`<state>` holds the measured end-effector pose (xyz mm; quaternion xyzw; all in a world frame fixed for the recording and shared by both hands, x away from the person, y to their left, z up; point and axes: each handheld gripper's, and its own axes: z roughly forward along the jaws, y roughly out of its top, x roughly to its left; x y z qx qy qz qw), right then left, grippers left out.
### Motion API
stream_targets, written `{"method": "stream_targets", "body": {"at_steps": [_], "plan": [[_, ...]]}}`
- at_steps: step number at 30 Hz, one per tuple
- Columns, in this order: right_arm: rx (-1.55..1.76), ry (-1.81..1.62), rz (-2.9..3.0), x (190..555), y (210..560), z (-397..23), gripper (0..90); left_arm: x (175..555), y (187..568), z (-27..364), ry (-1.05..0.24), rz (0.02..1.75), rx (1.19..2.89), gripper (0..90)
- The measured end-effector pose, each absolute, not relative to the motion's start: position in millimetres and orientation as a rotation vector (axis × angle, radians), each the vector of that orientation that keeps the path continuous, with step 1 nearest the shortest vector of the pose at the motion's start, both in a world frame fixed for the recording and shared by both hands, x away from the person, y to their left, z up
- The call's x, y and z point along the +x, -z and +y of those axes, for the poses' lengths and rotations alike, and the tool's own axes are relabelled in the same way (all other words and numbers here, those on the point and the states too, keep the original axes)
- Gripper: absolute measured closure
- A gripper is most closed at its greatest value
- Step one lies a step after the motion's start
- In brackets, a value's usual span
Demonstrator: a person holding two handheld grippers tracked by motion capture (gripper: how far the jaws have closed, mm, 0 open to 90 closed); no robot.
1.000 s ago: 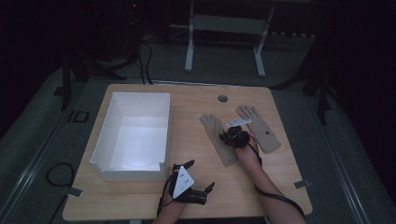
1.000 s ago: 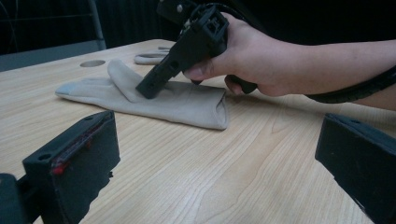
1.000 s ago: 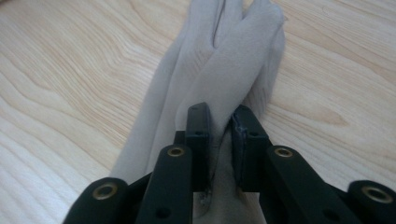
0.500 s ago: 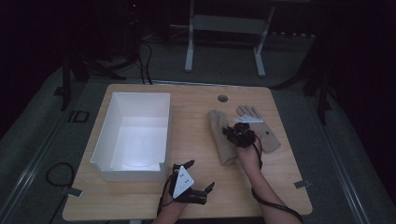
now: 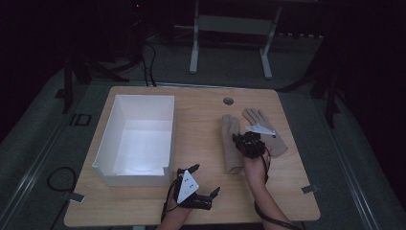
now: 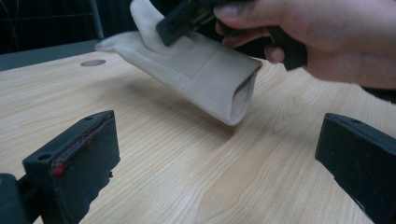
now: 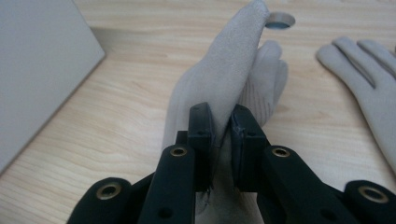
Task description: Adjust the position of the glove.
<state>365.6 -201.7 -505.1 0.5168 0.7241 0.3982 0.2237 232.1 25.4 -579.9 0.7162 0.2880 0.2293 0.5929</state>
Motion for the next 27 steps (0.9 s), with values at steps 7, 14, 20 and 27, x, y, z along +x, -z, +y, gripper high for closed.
{"method": "stream_targets", "body": {"at_steps": [7,14,20,27], "plan": [[1.475,-1.088,1.997,368,524,-200,80.1,232,580,25,-0.534,0.671,1.664,0.1],[1.484,-1.040,2.027,376,542,-196,79.5,232,580,25,-0.532,0.670,1.664,0.1],[1.481,-0.969,2.056,379,559,-194,76.5,232,580,26,-0.533,0.669,1.663,0.1],[1.468,-0.971,2.084,380,559,-195,62.8,232,580,26,-0.532,0.668,1.663,0.1]]}}
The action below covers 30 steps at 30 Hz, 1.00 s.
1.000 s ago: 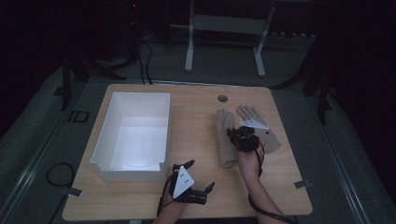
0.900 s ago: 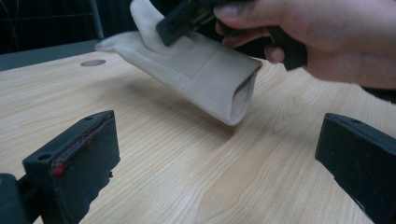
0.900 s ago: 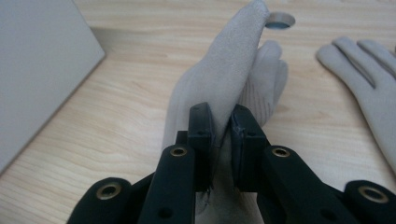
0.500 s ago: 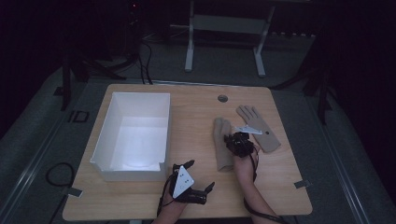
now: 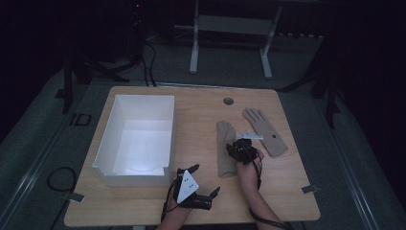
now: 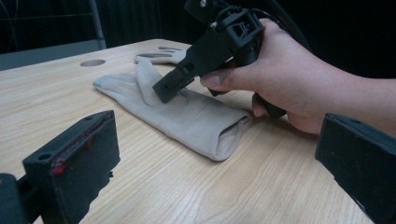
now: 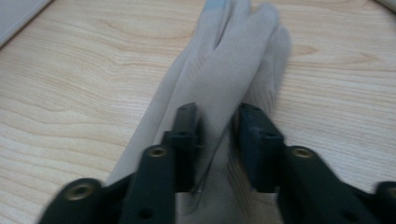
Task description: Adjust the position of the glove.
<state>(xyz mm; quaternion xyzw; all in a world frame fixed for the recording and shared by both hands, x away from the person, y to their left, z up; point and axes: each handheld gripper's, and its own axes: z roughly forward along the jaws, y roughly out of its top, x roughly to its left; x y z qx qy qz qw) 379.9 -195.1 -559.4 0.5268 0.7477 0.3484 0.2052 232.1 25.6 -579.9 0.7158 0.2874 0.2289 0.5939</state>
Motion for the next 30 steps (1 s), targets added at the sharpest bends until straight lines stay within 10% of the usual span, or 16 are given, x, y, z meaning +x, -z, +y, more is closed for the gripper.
{"method": "stream_targets", "body": {"at_steps": [30], "plan": [[1.227,-1.055,2.104,390,503,-272,51.9,233,580,26,-0.525,0.672,1.661,0.1]]}}
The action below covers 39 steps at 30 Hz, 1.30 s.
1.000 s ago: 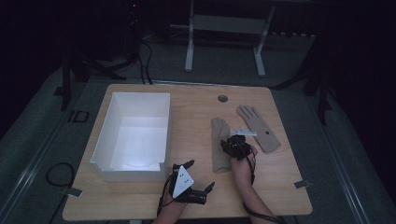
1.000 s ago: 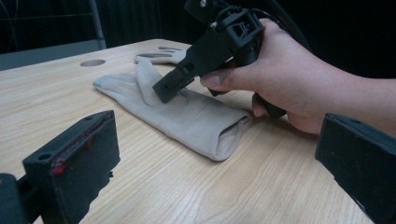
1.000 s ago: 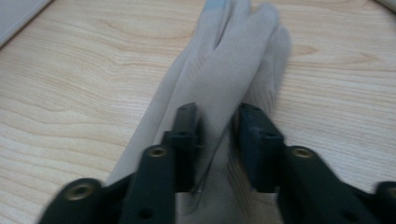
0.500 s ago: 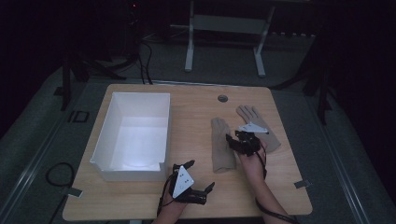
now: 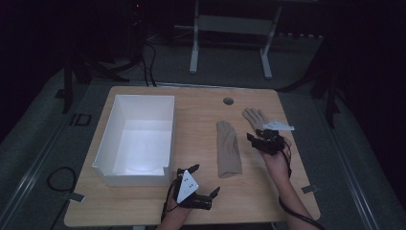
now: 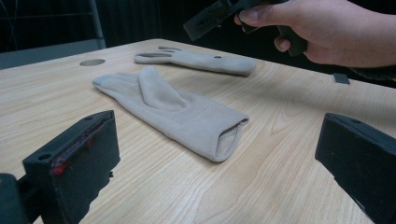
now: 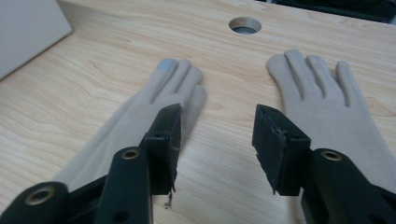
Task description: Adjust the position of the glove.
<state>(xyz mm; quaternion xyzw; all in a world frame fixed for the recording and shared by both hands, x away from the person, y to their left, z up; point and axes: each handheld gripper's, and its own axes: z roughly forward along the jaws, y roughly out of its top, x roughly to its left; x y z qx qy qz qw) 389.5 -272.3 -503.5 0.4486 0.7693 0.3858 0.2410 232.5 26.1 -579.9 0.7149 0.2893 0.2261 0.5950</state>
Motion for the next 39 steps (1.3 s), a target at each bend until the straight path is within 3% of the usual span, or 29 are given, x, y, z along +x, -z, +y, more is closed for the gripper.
{"method": "stream_targets", "body": {"at_steps": [18,39], "plan": [[1.248,-0.938,2.121,429,514,-329,48.5,232,580,26,-0.527,0.678,1.659,0.1],[1.213,-0.909,2.197,473,519,-335,47.7,232,580,27,-0.524,0.684,1.645,0.1]]}}
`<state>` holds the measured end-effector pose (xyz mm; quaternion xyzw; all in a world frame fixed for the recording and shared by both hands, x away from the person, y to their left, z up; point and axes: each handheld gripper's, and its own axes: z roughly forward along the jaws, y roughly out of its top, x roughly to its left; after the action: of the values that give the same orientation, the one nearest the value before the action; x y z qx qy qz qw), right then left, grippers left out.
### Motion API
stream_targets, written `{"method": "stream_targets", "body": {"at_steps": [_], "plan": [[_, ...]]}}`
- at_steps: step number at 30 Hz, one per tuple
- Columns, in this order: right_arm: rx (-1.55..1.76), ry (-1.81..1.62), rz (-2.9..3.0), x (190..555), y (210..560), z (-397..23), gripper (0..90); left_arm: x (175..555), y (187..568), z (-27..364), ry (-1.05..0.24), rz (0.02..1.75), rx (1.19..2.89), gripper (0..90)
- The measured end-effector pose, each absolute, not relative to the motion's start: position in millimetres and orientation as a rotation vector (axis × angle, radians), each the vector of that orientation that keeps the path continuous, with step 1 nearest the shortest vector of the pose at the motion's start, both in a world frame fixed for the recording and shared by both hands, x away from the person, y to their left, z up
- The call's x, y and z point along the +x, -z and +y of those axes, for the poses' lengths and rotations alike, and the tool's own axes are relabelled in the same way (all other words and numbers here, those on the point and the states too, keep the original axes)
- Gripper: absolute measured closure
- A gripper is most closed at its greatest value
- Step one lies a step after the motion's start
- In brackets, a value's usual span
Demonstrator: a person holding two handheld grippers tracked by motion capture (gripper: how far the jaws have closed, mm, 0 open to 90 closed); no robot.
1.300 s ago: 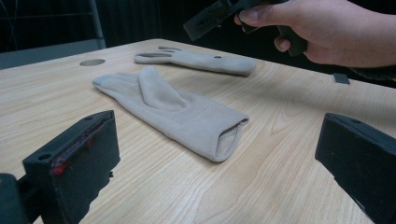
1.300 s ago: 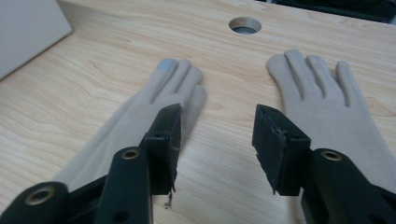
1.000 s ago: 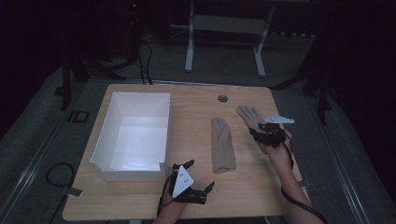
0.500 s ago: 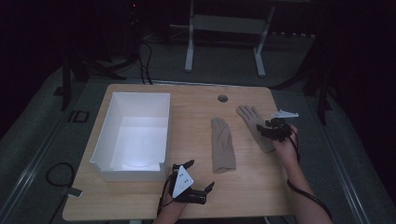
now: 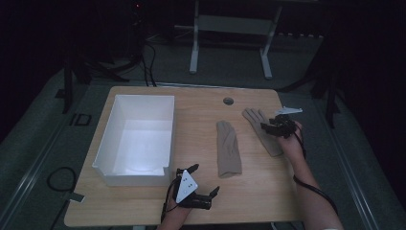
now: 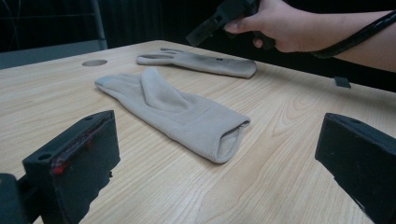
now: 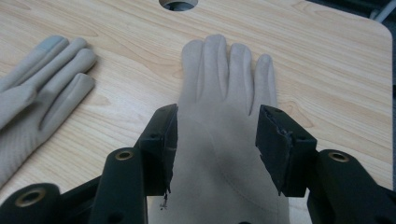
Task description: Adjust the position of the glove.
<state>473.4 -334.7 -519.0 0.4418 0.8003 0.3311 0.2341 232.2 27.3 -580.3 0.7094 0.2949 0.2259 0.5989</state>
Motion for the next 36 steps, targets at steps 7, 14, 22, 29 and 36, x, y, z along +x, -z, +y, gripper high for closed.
{"method": "stream_targets", "body": {"at_steps": [7,14,22,29,36], "plan": [[1.227,-0.880,2.204,479,531,-337,47.3,232,580,28,-0.522,0.685,1.644,0.1],[1.290,-0.910,2.221,482,553,-341,49.7,233,580,28,-0.520,0.684,1.644,0.1],[1.263,-0.943,2.240,480,554,-342,65.0,233,580,28,-0.519,0.684,1.644,0.1],[1.292,-0.876,2.214,477,550,-333,81.1,233,580,28,-0.518,0.686,1.643,0.1],[1.353,-0.960,2.145,469,534,-332,81.3,233,580,28,-0.517,0.686,1.643,0.1]]}}
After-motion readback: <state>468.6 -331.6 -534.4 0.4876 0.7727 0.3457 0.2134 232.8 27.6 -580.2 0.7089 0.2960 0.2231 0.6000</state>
